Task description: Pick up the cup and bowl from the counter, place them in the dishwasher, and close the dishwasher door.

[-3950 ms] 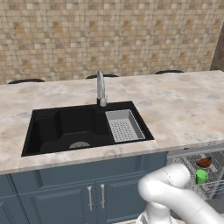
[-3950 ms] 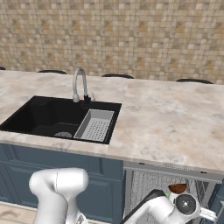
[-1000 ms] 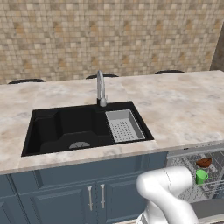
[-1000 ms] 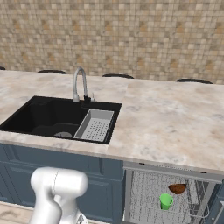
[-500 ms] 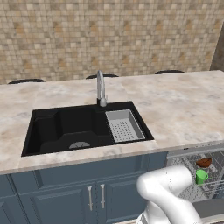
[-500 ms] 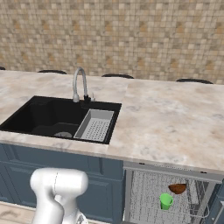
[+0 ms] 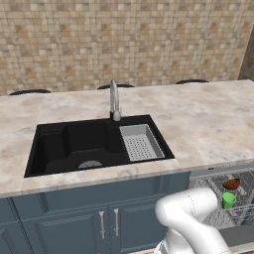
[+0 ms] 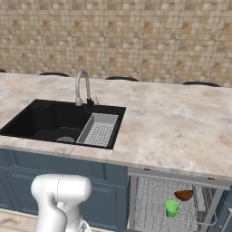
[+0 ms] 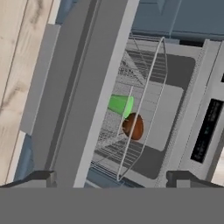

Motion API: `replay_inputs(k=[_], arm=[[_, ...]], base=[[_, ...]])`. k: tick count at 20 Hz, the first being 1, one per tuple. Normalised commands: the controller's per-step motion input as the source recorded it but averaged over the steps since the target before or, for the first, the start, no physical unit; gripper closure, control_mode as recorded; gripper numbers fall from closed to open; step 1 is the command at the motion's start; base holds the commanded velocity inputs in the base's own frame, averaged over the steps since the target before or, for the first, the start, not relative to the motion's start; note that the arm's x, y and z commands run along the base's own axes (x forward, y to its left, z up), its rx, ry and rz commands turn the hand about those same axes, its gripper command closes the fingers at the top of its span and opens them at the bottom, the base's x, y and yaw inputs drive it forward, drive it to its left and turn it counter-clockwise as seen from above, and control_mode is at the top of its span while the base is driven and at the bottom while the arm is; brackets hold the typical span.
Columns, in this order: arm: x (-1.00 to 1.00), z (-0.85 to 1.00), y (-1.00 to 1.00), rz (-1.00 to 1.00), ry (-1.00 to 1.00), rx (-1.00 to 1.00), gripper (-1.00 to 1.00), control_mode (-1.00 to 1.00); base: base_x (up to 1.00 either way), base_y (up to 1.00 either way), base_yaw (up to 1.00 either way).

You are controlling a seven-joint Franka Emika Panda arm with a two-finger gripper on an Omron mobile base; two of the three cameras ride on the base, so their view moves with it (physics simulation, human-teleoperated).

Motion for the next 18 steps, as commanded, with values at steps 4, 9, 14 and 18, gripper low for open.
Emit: replay_inputs(k=[4,9,14,18], arm=[[0.14,-0.41,-0.07,-0.08,-0.03,0.00,-1.00,-1.00],[0.24,-0.34,-0.10,-0.08,0.00,-0.02,-1.00,-1.00],[0.12,-0.38,-0.23,-0.08,0.00,-0.04,-1.00,-1.00],[0.00,-0.58,-0.30,-0.02,-0.03,-0.04,-1.00,-1.00]], base=[[0.00,0.00,0.00],[0.00,0.00,0.00],[0.00,0.00,0.00],[0.00,0.00,0.00]])
